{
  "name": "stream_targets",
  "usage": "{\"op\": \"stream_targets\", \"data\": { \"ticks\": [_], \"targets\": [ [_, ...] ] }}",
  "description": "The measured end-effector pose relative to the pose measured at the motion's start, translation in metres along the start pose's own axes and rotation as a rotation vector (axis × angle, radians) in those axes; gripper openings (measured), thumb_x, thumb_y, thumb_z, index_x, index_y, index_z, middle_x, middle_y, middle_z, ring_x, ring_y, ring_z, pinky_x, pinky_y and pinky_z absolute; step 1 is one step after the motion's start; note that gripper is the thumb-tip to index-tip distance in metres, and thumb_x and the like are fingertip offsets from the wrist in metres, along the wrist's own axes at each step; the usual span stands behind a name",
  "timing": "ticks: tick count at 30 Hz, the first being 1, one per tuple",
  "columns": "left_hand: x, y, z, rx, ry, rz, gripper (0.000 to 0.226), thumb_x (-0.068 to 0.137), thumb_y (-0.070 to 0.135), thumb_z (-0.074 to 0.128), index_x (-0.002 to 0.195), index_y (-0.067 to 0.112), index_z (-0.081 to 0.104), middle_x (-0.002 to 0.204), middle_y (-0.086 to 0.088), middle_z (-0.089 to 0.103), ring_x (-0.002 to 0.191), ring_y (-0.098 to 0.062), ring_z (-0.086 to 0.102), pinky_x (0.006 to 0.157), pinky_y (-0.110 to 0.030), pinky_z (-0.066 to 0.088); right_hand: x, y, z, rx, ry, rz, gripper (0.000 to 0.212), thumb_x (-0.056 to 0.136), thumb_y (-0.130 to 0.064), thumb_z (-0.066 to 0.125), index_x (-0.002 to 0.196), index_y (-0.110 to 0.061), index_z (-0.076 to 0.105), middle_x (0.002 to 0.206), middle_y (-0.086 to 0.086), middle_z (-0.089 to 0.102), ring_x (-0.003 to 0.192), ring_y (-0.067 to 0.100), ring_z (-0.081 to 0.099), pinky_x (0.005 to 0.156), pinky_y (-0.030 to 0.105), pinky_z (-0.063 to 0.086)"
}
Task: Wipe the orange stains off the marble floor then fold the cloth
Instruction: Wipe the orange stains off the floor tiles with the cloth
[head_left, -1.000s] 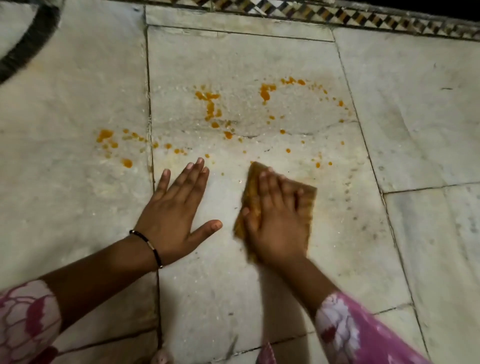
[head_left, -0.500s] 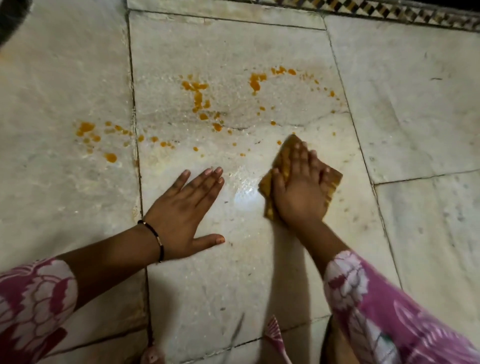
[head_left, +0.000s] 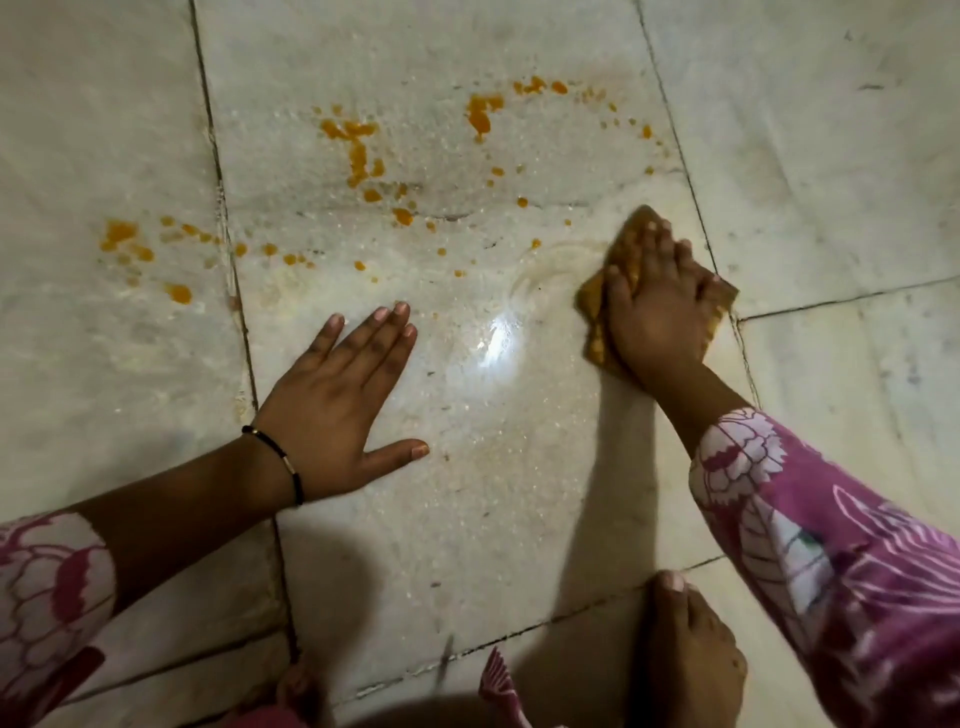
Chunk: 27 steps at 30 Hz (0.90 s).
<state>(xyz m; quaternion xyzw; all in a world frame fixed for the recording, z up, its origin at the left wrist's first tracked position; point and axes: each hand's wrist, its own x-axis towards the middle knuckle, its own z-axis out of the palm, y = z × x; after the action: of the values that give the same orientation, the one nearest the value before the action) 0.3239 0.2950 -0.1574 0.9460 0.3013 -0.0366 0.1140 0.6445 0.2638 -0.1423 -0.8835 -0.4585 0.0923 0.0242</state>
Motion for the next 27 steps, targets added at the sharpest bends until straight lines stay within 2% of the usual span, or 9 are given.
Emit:
{"op": "stream_targets", "data": {
  "ticks": [2, 4, 6, 8, 13, 16, 20, 23, 27],
  "targets": [
    [0.0, 0.0, 0.0, 0.004, -0.008, -0.003, 0.096, 0.085, 0.075, 0.019, 0.15, 0.004, 0.012, 0.158, -0.013, 0.007, 0.146, -0.024, 0.007, 0.117, -0.047, 0.008, -0.019, -0.001, 0.0, -0.047, -0.07, -0.308, 0.066, 0.093, -0.049, 0.025, 0.153, -0.022, 0.012, 0.16, -0.001, 0.01, 0.147, 0.02, 0.003, 0.117, 0.048, 0.0],
    [0.0, 0.0, 0.0, 0.003, -0.007, -0.007, 0.096, 0.085, 0.075, 0.019, 0.15, 0.005, 0.012, 0.158, -0.013, 0.006, 0.146, -0.024, 0.007, 0.117, -0.046, 0.008, -0.053, 0.016, -0.001, -0.056, -0.125, -0.45, 0.067, 0.092, -0.051, 0.025, 0.153, -0.027, 0.011, 0.16, -0.007, 0.007, 0.147, 0.014, 0.001, 0.116, 0.045, 0.001],
    [0.0, -0.001, 0.0, -0.002, 0.004, -0.007, 0.096, 0.085, 0.075, 0.02, 0.15, 0.005, 0.012, 0.158, -0.012, 0.007, 0.146, -0.024, 0.007, 0.117, -0.046, 0.008, -0.08, 0.038, -0.004, -0.026, -0.14, -0.364, 0.067, 0.091, -0.053, 0.023, 0.152, -0.03, 0.009, 0.158, -0.012, 0.003, 0.146, 0.009, -0.002, 0.117, 0.043, 0.0],
    [0.0, -0.001, 0.0, -0.002, 0.01, -0.005, 0.096, 0.085, 0.074, 0.021, 0.15, 0.004, 0.012, 0.158, -0.013, 0.007, 0.146, -0.024, 0.006, 0.117, -0.046, 0.007, -0.081, 0.05, -0.005, -0.017, -0.101, -0.196, 0.069, 0.09, -0.054, 0.021, 0.152, -0.029, 0.009, 0.159, -0.01, 0.006, 0.146, 0.012, 0.002, 0.117, 0.043, -0.001],
    [-0.001, -0.001, 0.0, 0.004, 0.008, 0.0, 0.096, 0.085, 0.074, 0.022, 0.15, 0.004, 0.011, 0.158, -0.013, 0.007, 0.146, -0.023, 0.005, 0.117, -0.045, 0.006, 0.004, -0.002, -0.007, 0.043, -0.053, 0.121, 0.065, 0.098, -0.047, 0.026, 0.153, -0.02, 0.004, 0.161, 0.003, 0.005, 0.147, 0.027, 0.004, 0.117, 0.051, 0.0],
    [-0.001, -0.001, -0.001, 0.004, 0.007, -0.007, 0.096, 0.085, 0.074, 0.023, 0.15, 0.005, 0.01, 0.158, -0.013, 0.006, 0.146, -0.023, 0.005, 0.117, -0.045, 0.006, 0.002, -0.048, 0.003, 0.023, -0.064, -0.045, 0.065, 0.098, -0.046, 0.027, 0.153, -0.021, 0.004, 0.161, 0.003, 0.006, 0.146, 0.029, 0.003, 0.117, 0.051, 0.001],
    [-0.001, 0.0, -0.002, -0.005, 0.008, -0.014, 0.096, 0.085, 0.074, 0.024, 0.15, 0.005, 0.01, 0.158, -0.012, 0.007, 0.146, -0.023, 0.005, 0.117, -0.045, 0.008, -0.086, -0.052, 0.012, 0.011, -0.103, -0.317, 0.067, 0.091, -0.052, 0.017, 0.153, -0.028, 0.005, 0.16, -0.007, 0.004, 0.147, 0.017, -0.001, 0.118, 0.042, -0.002],
    [0.0, -0.001, 0.0, -0.014, 0.022, -0.013, 0.096, 0.085, 0.074, 0.023, 0.15, 0.005, 0.01, 0.158, -0.012, 0.006, 0.146, -0.023, 0.005, 0.117, -0.045, 0.007, -0.12, -0.018, 0.005, -0.01, -0.121, -0.21, 0.069, 0.089, -0.056, 0.014, 0.152, -0.031, 0.005, 0.159, -0.011, 0.004, 0.146, 0.013, 0.0, 0.117, 0.039, -0.001],
    [0.0, -0.001, 0.001, -0.027, 0.029, -0.009, 0.096, 0.085, 0.075, 0.022, 0.15, 0.004, 0.011, 0.158, -0.013, 0.007, 0.146, -0.024, 0.006, 0.117, -0.046, 0.008, -0.057, -0.014, -0.003, -0.011, -0.059, 0.007, 0.069, 0.091, -0.056, 0.019, 0.153, -0.028, 0.007, 0.16, -0.006, 0.009, 0.144, 0.025, 0.01, 0.113, 0.046, 0.008]
  ]
}}
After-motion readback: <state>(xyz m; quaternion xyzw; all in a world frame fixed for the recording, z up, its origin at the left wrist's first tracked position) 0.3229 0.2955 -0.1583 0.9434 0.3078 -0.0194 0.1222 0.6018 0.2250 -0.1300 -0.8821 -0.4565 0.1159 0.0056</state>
